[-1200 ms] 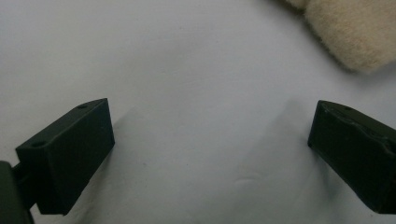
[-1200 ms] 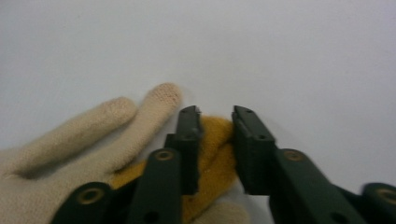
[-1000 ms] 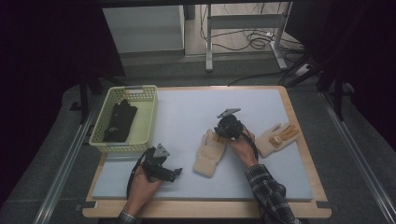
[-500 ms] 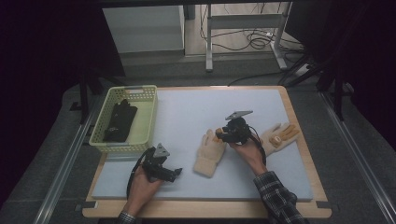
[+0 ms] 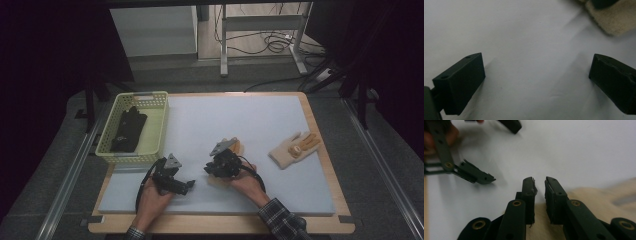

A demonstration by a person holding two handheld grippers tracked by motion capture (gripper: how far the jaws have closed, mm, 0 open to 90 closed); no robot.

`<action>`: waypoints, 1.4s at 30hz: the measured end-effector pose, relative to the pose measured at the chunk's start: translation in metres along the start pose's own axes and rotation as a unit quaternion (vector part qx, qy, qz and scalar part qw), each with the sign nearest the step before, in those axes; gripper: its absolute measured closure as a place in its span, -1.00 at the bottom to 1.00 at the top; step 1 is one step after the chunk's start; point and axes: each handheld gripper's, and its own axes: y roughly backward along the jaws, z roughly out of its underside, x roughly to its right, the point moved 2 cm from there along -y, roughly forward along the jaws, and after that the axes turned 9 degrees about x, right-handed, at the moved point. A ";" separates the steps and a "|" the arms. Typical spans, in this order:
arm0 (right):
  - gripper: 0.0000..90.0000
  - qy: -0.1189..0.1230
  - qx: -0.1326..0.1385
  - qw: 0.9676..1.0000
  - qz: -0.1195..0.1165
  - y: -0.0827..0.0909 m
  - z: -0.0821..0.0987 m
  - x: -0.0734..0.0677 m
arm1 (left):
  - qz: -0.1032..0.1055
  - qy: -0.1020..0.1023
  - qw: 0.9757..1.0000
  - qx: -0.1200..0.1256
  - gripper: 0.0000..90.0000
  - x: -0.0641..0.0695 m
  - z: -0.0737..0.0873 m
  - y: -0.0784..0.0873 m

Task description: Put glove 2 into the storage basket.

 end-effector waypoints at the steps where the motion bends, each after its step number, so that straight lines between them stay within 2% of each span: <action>1: 0.70 0.004 -0.007 1.000 -0.001 -0.005 0.002 -0.002 | 0.000 0.000 1.000 0.000 -0.99 0.000 0.000 0.000; 4: 0.76 0.007 -0.016 1.000 -0.005 -0.007 0.006 -0.004 | 0.000 0.001 1.000 0.000 -0.99 0.000 0.000 0.000; 10: 0.78 0.013 -0.025 1.000 -0.005 0.009 0.016 -0.007 | 0.000 0.002 1.000 0.001 -0.99 0.000 0.000 0.000; 14: 0.59 0.009 -0.013 1.000 -0.011 0.016 0.017 -0.009 | 0.000 0.002 1.000 0.001 -0.99 0.000 0.000 0.000; 19: 0.47 0.009 0.004 1.000 0.011 0.033 0.011 -0.005 | 0.000 0.002 1.000 0.001 -0.99 0.000 0.000 0.000; 23: 0.44 -0.014 0.016 0.999 0.035 0.050 0.015 0.010 | 0.000 0.002 1.000 0.001 -0.99 0.000 0.000 0.000; 27: 0.37 -0.034 0.025 0.996 0.073 0.067 0.023 0.029 | 0.000 0.000 1.000 0.000 -0.99 0.000 0.000 0.000; 30: 0.29 -0.057 0.029 0.992 0.106 0.082 0.031 0.046 | 0.000 0.000 1.000 0.000 -0.99 0.000 0.000 0.000; 33: 0.23 -0.068 0.034 0.988 0.134 0.094 0.038 0.059 | 0.000 0.002 1.000 0.000 -0.99 0.000 0.000 0.000; 36: 0.18 -0.087 0.037 0.981 0.167 0.111 0.047 0.073 | 0.000 0.002 1.000 0.000 -0.99 0.000 0.000 0.000; 39: 0.17 -0.094 0.038 0.976 0.193 0.125 0.054 0.086 | 0.000 0.001 1.000 0.000 -0.99 0.000 0.000 0.000; 42: 0.17 -0.104 0.037 0.969 0.221 0.143 0.061 0.100 | 0.000 0.003 1.000 0.001 -0.99 0.000 0.000 0.000</action>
